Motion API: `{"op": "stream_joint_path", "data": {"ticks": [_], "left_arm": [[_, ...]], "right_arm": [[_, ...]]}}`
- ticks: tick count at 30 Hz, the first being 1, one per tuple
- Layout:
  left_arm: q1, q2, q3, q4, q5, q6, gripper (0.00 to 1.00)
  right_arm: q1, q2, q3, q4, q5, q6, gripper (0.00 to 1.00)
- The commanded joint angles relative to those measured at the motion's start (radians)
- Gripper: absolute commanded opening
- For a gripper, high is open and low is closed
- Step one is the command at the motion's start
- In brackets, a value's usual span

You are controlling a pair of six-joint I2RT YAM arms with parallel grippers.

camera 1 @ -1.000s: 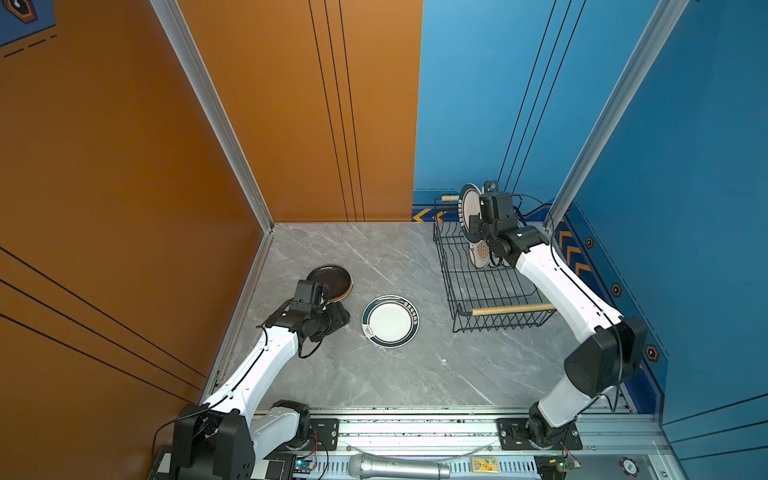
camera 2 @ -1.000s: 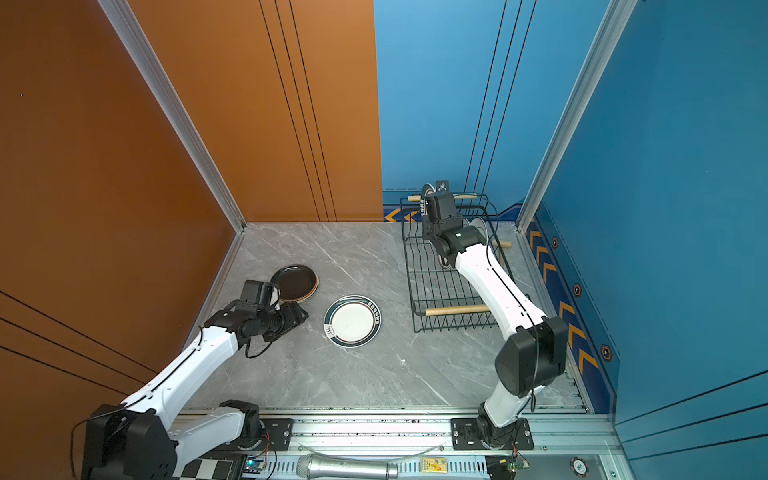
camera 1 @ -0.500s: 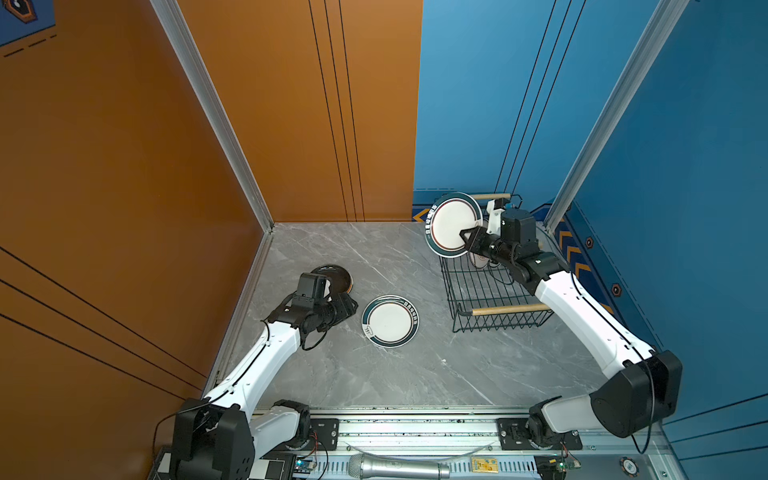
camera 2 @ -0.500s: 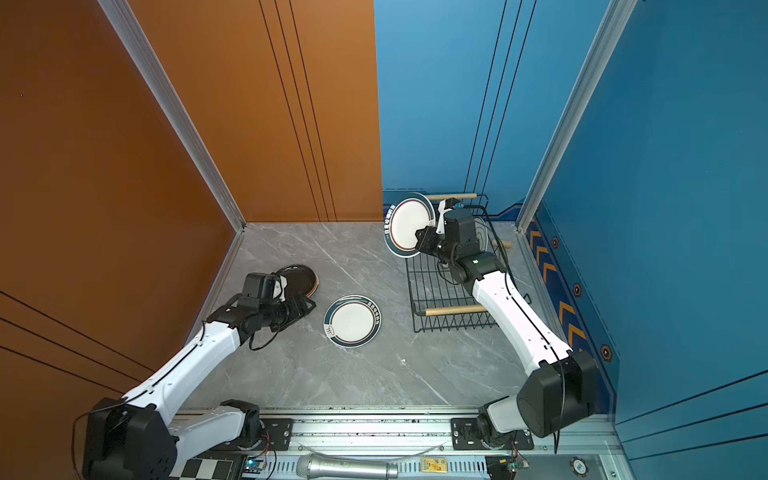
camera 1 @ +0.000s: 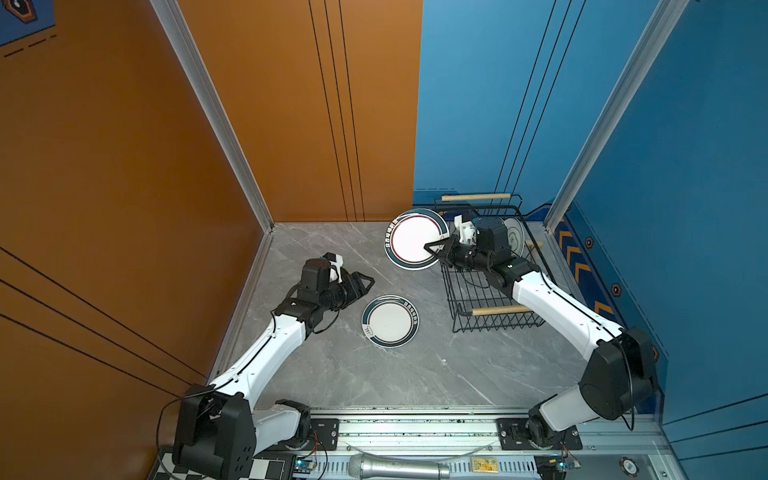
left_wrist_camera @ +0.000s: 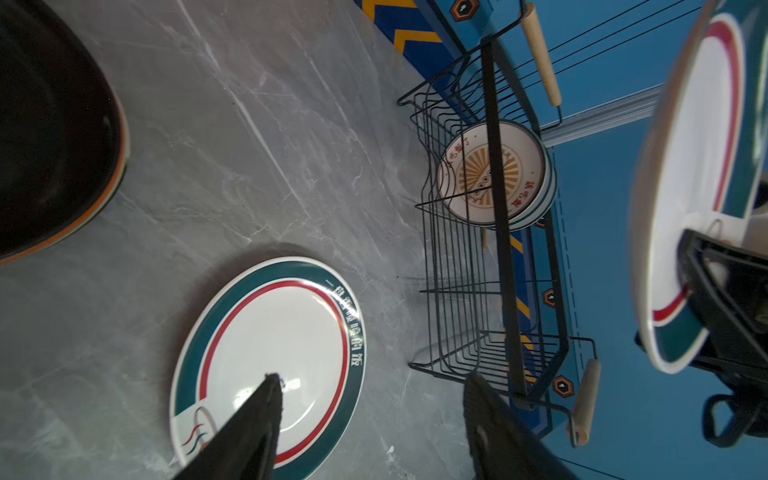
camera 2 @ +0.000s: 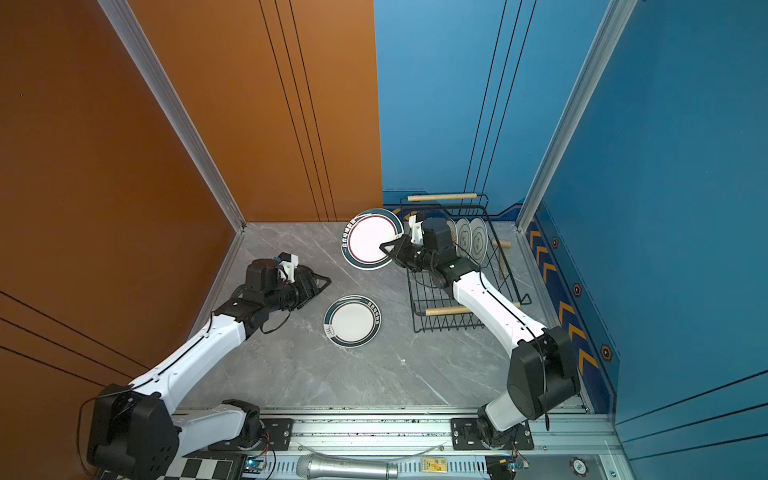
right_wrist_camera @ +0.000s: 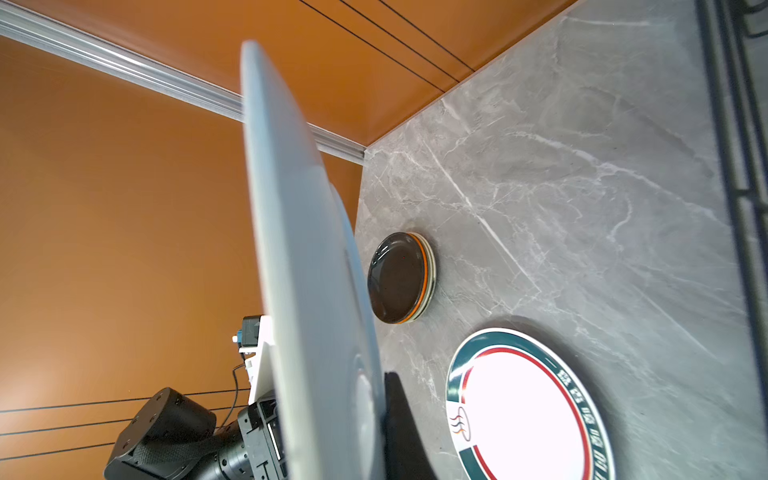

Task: Unload the plates from the dish rack
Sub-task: 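Lift the plate out toward the left gripper while the left gripper reaches, then grasp the plate's rim with the left gripper beside the right gripper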

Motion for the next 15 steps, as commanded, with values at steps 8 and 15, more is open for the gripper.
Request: {"op": "stream_joint_path", "data": {"ticks": [8, 15], "left_arm": [[-0.009, 0.077, -0.005, 0.403, 0.164, -0.183, 0.67], [-0.008, 0.135, 0.011, 0.462, 0.165, -0.201, 0.63]], "right_arm": [[0.04, 0.061, -0.041, 0.174, -0.042, 0.092, 0.0], [0.072, 0.097, -0.063, 0.281, -0.079, 0.167, 0.01]]}}
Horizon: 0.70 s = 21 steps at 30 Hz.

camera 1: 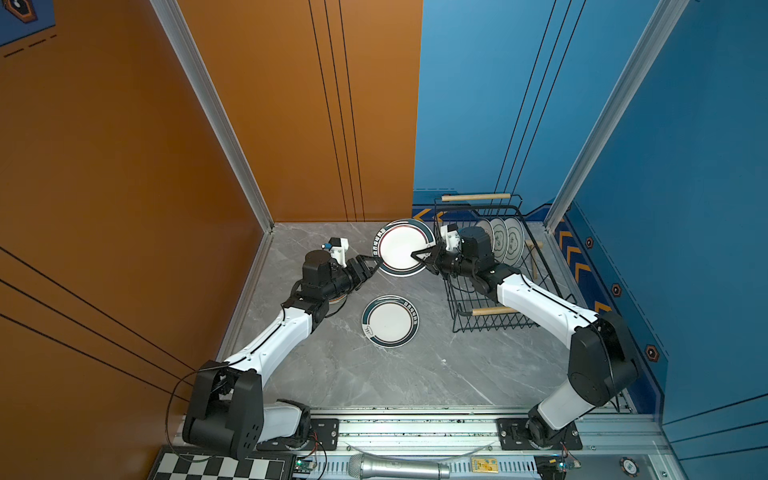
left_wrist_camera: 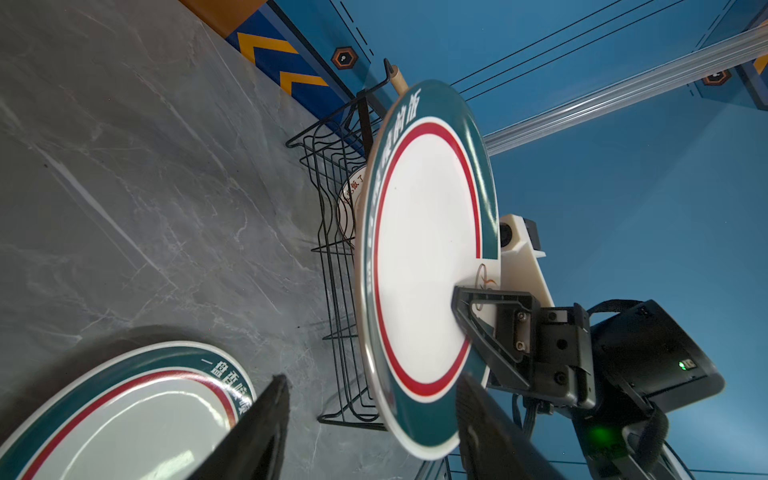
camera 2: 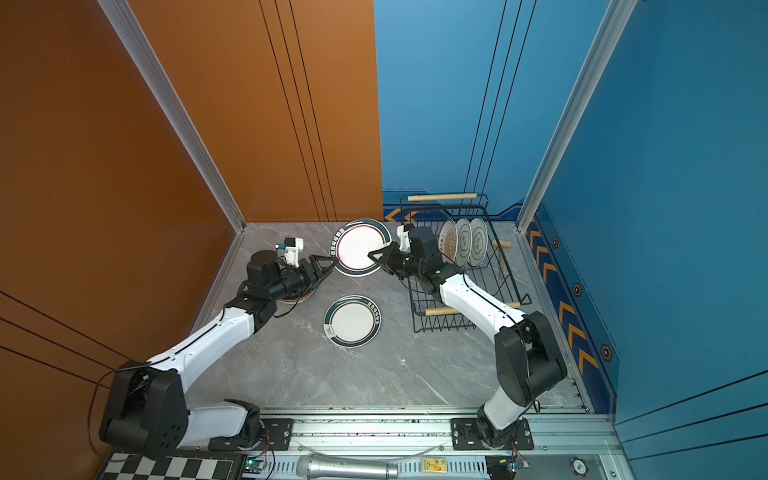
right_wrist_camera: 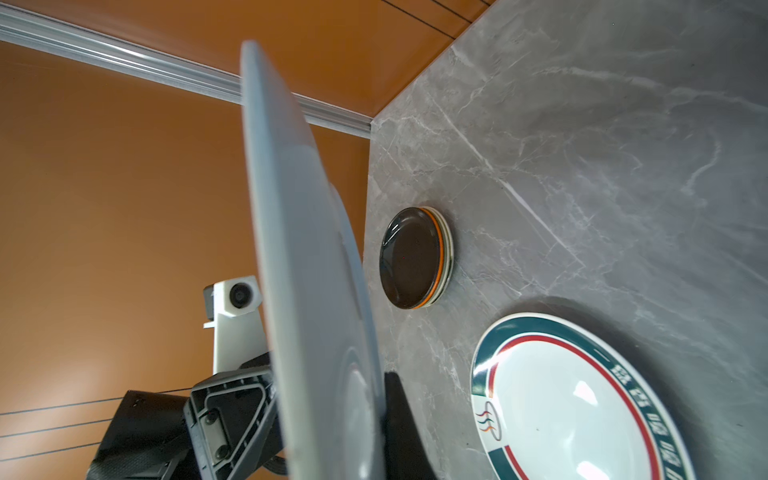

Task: Unload the plates from the dish rack
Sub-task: 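Grasp the plate's rim with the left gripper beside the right gripper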

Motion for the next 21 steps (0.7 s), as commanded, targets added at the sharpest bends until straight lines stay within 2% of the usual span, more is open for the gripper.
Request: {"op": "stream_joint_path", "data": {"ticks": [1, 6, 10, 14, 18, 21], "left_arm": [[-0.005, 0.034, 0.017, 0.074, 0.036, -0.026, 0.62], [-0.003, 0.061, 0.018, 0.133, 0.045, -0.046, 0.54], [-0.003, 0.077, 0.027, 0.156, 0.061, -0.061, 0.37], [-0.001, 0.083, 0.03, 0.161, 0.07, -0.068, 0.26], [-0.001, 0.082, 0.026, 0.165, 0.083, -0.071, 0.16], [0.002, 0.079, 0.02, 0.165, 0.093, -0.073, 0.1]], "right_arm": [[0.015, 0.014, -0.012, 0.131, -0.049, 0.057, 0.0], [0.027, 0.016, -0.006, 0.122, -0.064, 0.059, 0.02], [0.038, 0.026, 0.009, 0.096, -0.081, 0.045, 0.04], [0.054, 0.037, 0.026, 0.076, -0.085, 0.03, 0.06], [0.066, 0.047, 0.041, 0.061, -0.083, 0.014, 0.11], [0.068, 0.053, 0.05, 0.054, -0.081, 0.007, 0.19]]}}
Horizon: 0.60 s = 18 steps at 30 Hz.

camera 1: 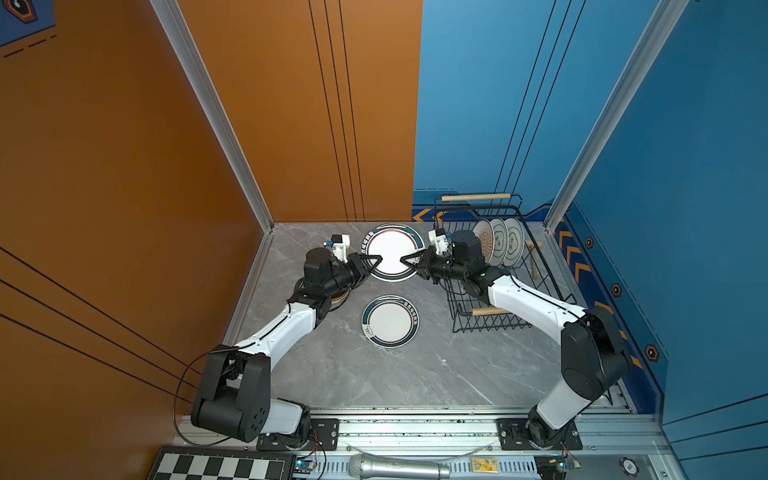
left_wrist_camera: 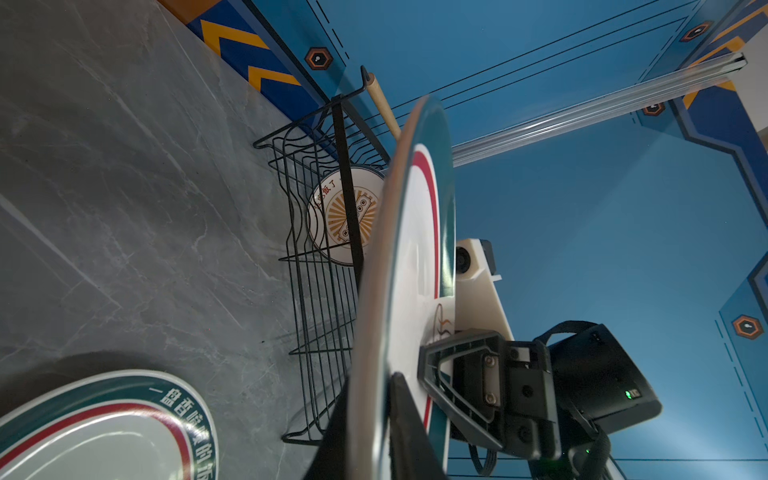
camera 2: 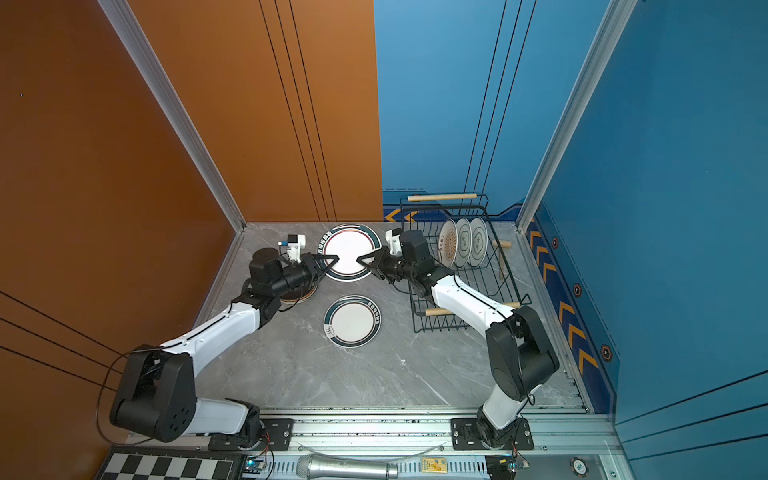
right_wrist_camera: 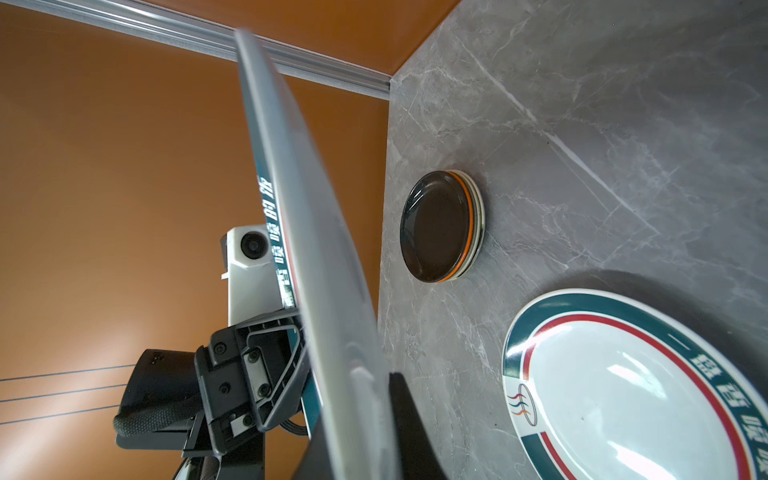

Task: Unload the plates from the dish rack
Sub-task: 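Grasp the plate's rim with the left gripper beside the right gripper, then open the right gripper and withdraw it while the left gripper lowers the plate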

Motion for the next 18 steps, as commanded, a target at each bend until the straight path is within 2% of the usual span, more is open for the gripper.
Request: {"op": "stream_joint_path", "data": {"ticks": [1, 5, 10, 12, 15, 17, 18], "left_arm": [[-0.007, 0.001, 0.009, 0.007, 0.03, 0.038, 0.09], [0.005, -0.016, -0.012, 0.007, 0.032, 0.033, 0.0], [0.034, -0.052, -0.029, -0.047, 0.042, 0.033, 0.0], [0.053, -0.079, -0.028, -0.101, 0.041, 0.045, 0.0], [0.079, -0.13, -0.011, -0.252, 0.025, 0.084, 0.0], [0.086, -0.158, 0.018, -0.42, -0.005, 0.14, 0.0], [0.085, -0.167, 0.026, -0.485, -0.02, 0.166, 0.0]], "right_arm": [[0.025, 0.011, 0.05, 0.007, -0.022, -0.036, 0.21], [0.026, 0.014, 0.059, 0.0, -0.02, -0.045, 0.35], [0.025, 0.005, 0.102, -0.1, 0.0, -0.124, 0.65], [0.018, -0.003, 0.128, -0.172, 0.021, -0.178, 0.72], [0.003, -0.008, 0.202, -0.38, 0.089, -0.309, 0.8], [0.0, -0.01, 0.266, -0.544, 0.195, -0.426, 0.92], [0.003, -0.009, 0.3, -0.632, 0.268, -0.488, 0.93]]}}
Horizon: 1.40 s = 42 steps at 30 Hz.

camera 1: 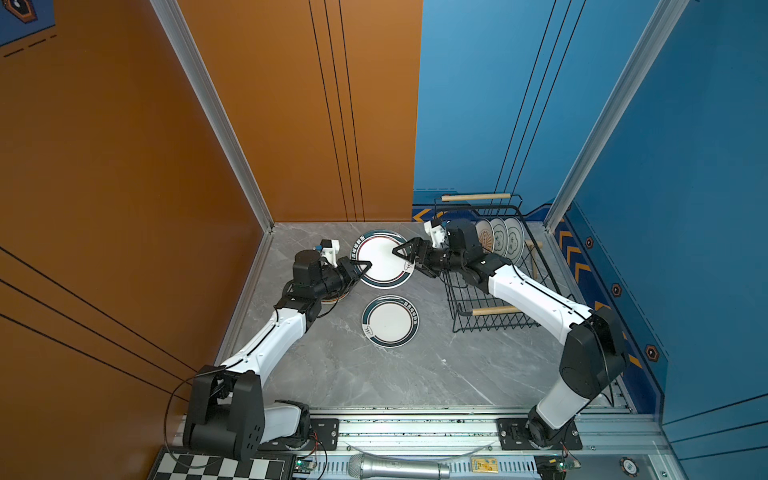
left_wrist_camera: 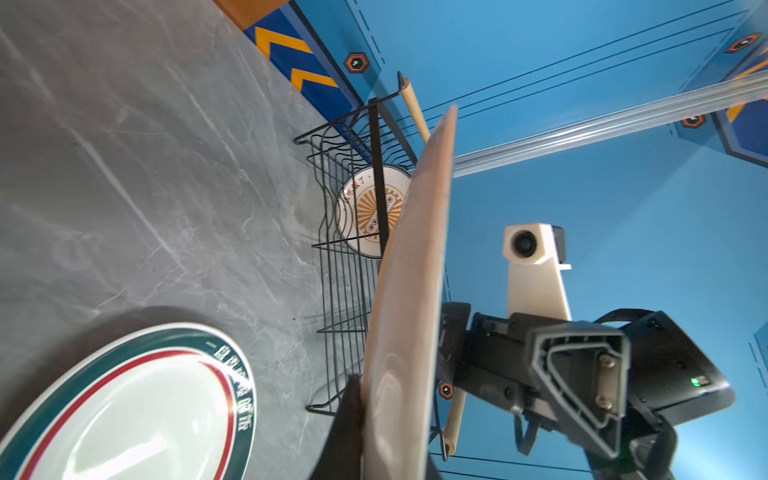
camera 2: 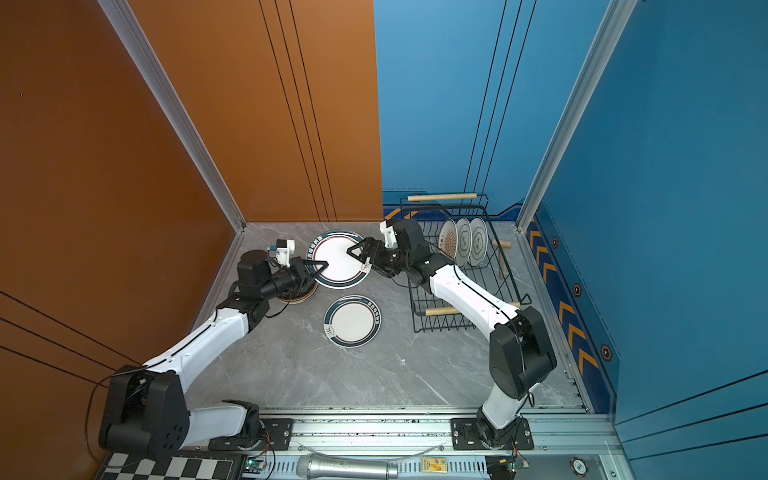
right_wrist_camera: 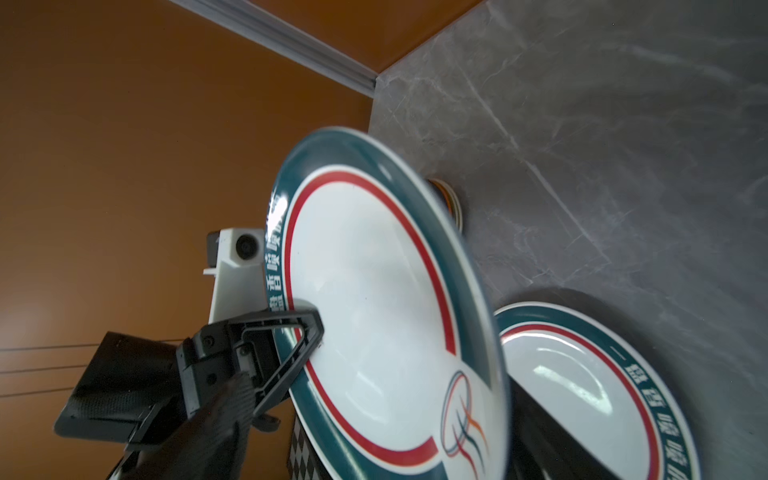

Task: Unload the plates from the dish rack
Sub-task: 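Open the right gripper and withdraw it while the left gripper lowers the plate, then lay the plate onto the green-rimmed plate on the table with the left gripper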

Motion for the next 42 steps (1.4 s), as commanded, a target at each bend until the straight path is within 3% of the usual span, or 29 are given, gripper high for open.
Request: {"op": "stream_joint_path", "data": {"ticks": [1, 5, 9, 12, 27, 35, 42], "left_arm": [[0.004, -0.055, 0.043, -0.277, -0.043, 0.117, 0.0], [-0.009, -0.096, 0.011, -0.393, -0.094, 0.163, 0.0], [-0.043, -0.122, -0.022, -0.484, -0.153, 0.2, 0.0], [-0.07, -0.125, -0.039, -0.51, -0.19, 0.213, 0.0], [-0.189, -0.019, -0.013, -0.586, -0.305, 0.259, 0.0], [-0.205, 0.041, 0.004, -0.587, -0.322, 0.269, 0.0], [-0.206, 0.067, 0.002, -0.588, -0.316, 0.266, 0.06]], "right_arm": [[-0.001, -0.02, 0.118, -0.37, 0.256, -0.269, 0.95], [-0.001, -0.058, 0.151, -0.542, 0.537, -0.379, 1.0], [-0.026, -0.113, 0.132, -0.599, 0.687, -0.398, 1.0], [-0.058, -0.15, 0.114, -0.618, 0.722, -0.41, 1.0], [-0.162, -0.244, 0.022, -0.646, 0.688, -0.454, 1.0], [-0.169, -0.242, 0.018, -0.646, 0.672, -0.457, 1.0], [-0.169, -0.248, 0.01, -0.644, 0.677, -0.455, 1.0]]}}
